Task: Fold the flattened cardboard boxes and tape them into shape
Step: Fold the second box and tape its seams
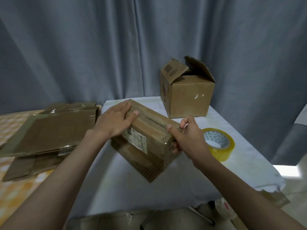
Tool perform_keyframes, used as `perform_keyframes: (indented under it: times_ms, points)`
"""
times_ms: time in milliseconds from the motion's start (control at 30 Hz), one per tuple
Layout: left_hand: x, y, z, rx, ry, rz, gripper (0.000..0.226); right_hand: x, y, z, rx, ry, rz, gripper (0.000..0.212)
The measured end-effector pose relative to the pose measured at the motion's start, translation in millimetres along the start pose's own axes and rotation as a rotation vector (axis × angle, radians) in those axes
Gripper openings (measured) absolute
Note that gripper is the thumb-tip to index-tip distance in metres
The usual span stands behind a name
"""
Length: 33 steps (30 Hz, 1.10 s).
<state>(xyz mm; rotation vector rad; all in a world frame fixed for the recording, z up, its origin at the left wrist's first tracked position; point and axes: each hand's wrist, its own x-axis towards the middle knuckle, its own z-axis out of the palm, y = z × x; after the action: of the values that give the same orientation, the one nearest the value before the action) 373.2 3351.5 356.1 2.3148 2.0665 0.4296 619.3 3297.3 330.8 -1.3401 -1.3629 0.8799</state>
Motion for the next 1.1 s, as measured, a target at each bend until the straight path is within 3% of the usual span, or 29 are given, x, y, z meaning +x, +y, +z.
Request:
perform_keyframes:
  times_ms: [267,467,567,667,800,867,967,1033,1100]
  points:
    - [0.2,-5.5,3.5,-0.014,0.102,0.015,0.069,-1.1,-2.3,-1.5,0.014,-0.004,0.009,0.033]
    - [-21.4,-3.1,-14.2,-0.198,0.191,-0.082,0.051,7.3,-9.2,-10.4,-0.096,0.069,0.000,0.024]
    - [-37.5,6.2,-24.7,-0.151,0.153,-0.133,0.059,11.5,-10.0,-13.4,-0.081,0.115,0.011,0.020]
    - [-56.4,15.7,-31.5,0.045,0.088,-0.226,0.075,12.6,-8.4,-13.5,-0.046,0.129,0.017,0.018]
    - [-72.3,16.7,-39.1,0.241,0.110,-0.323,0.085,12.4,-15.1,-18.1,0.036,-0.074,-0.031,0.023]
    - [-73.1,15.4,-37.3,0.251,0.099,-0.330,0.085,14.9,-16.8,-29.5,-0.098,-0.133,-0.034,0.028]
    - [-71.7,14.8,-28.5,0.210,0.108,-0.319,0.081,19.1,-6.4,-56.6,-0.632,-0.107,-0.023,0.028]
    - [-70.7,14.1,-25.2,0.210,0.159,-0.288,0.077,16.2,4.2,-74.1,-0.943,-0.176,0.079,0.041]
    - [-69.7,16.0,-25.0,0.206,0.258,-0.193,0.072,13.1,18.0,-86.3,-1.080,-0.276,0.144,0.049]
